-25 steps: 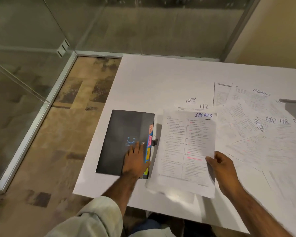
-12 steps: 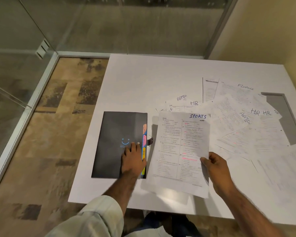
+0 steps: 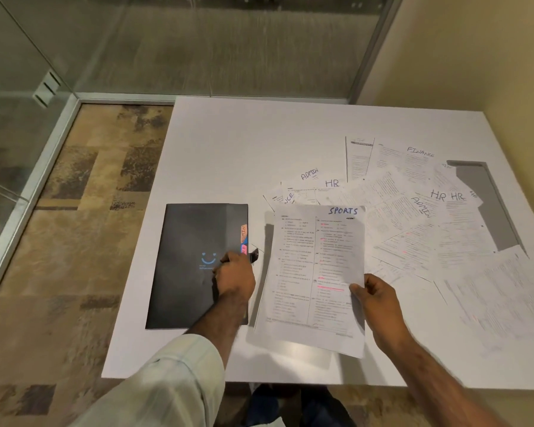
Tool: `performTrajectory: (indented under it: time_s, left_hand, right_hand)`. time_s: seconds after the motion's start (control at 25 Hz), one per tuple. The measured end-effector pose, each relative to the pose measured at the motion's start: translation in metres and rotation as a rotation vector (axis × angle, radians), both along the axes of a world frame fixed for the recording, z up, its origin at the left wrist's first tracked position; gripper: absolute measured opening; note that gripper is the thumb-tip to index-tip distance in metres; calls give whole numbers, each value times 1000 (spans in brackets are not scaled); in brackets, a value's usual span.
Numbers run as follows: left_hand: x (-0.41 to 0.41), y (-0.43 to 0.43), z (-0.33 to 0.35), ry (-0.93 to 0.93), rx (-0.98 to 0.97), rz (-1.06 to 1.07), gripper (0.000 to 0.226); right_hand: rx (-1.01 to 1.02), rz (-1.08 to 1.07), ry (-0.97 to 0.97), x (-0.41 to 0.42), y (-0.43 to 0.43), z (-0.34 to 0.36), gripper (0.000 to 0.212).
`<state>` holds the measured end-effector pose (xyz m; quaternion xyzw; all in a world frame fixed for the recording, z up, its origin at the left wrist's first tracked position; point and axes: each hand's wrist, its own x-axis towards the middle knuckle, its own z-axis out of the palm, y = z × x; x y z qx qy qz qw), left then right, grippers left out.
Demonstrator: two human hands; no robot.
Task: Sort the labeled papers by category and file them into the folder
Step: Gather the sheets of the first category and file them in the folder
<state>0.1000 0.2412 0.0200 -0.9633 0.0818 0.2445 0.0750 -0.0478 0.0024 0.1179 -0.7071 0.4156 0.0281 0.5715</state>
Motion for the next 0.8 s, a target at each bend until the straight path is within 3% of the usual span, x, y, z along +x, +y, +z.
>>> performTrajectory:
  time_s: [0.12, 0.48, 0.8]
  left_hand:
    - [5, 4, 7, -13, -34, 36, 31]
    - [6, 33, 52, -78, -435, 244, 19]
    - [4, 42, 83, -122, -608, 403, 19]
  right_hand:
    - [15, -19, -18, 3, -1, 1, 12]
    - [-114, -126, -227, 54, 22, 18, 13]
    - [-273, 59, -173, 75, 80, 1, 16]
